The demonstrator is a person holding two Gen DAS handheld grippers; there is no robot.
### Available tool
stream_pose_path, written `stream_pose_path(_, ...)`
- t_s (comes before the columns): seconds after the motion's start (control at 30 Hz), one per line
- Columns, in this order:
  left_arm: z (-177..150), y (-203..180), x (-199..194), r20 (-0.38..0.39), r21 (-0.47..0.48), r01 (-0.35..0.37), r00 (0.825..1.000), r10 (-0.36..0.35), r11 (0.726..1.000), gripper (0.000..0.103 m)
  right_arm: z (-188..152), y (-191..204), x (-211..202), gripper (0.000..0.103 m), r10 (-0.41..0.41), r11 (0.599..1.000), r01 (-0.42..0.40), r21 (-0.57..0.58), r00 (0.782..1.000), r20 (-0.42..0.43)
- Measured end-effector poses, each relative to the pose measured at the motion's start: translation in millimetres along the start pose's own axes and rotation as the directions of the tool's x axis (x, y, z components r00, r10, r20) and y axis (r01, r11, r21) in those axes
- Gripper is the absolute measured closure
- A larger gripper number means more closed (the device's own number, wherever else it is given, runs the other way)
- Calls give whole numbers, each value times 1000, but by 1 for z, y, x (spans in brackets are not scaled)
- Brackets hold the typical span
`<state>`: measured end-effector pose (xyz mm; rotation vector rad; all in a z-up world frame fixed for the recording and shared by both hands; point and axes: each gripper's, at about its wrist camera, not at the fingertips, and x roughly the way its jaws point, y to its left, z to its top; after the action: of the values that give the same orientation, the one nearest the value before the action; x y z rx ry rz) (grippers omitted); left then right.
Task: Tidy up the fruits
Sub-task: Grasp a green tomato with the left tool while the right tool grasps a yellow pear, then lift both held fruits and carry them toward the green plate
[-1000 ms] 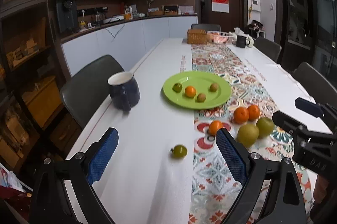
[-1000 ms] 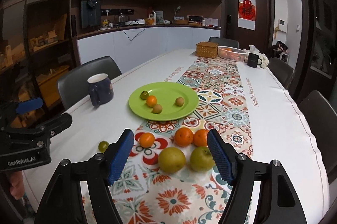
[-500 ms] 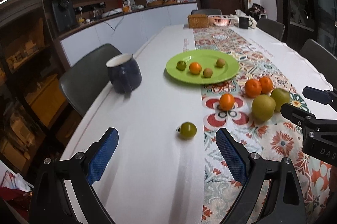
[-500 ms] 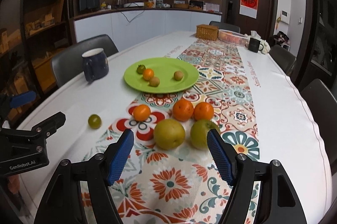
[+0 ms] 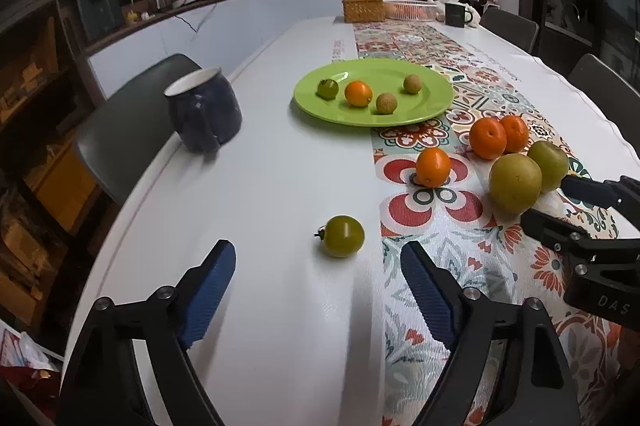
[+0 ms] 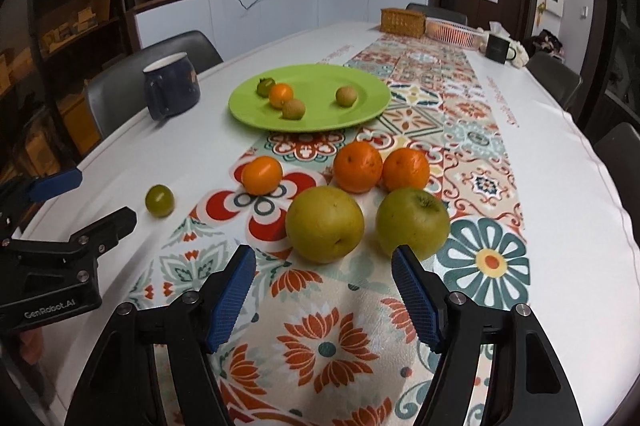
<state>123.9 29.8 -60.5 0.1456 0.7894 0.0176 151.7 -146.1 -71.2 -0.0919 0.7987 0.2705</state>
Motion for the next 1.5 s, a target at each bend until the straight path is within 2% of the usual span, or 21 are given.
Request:
stream_pose_path(0.2,3,0,19,-57,-21,61,996,-62,998,30,-1,-3,18,38,19,1000,-18,15,999,-34)
stream_pose_path(0.43,8,1,31,-68,-26,70,995,-71,997,40,5,-6,30,41,30,999,-28,35,999,-42)
stream_pose_path(0.67,11,0,44,-105,-61,118,987,-124,991,59,9,-8,39,49,46,998,-43,51,997,-55)
stream_pose_path(0.77,12,-1,45,-98,-62,118,987,-124,991,63,10,-6,40,52,45,998,-42,46,998,-54)
stream_pose_path(0.83,13,-2,45,-97,-55,117,988,-122,992,69,10,-6,40,52,45,998,-42,48,998,-54)
stream_pose_path(1.17,11,-3,50,-112,-56,123,985,-129,991,72,10,-6,39,54,40,998,-37,41,998,-51)
stream_pose_path(1.5,15,-4,34,-91,-77,156,983,-163,985,73,9,-2,30,54,49,998,-48,32,998,-30)
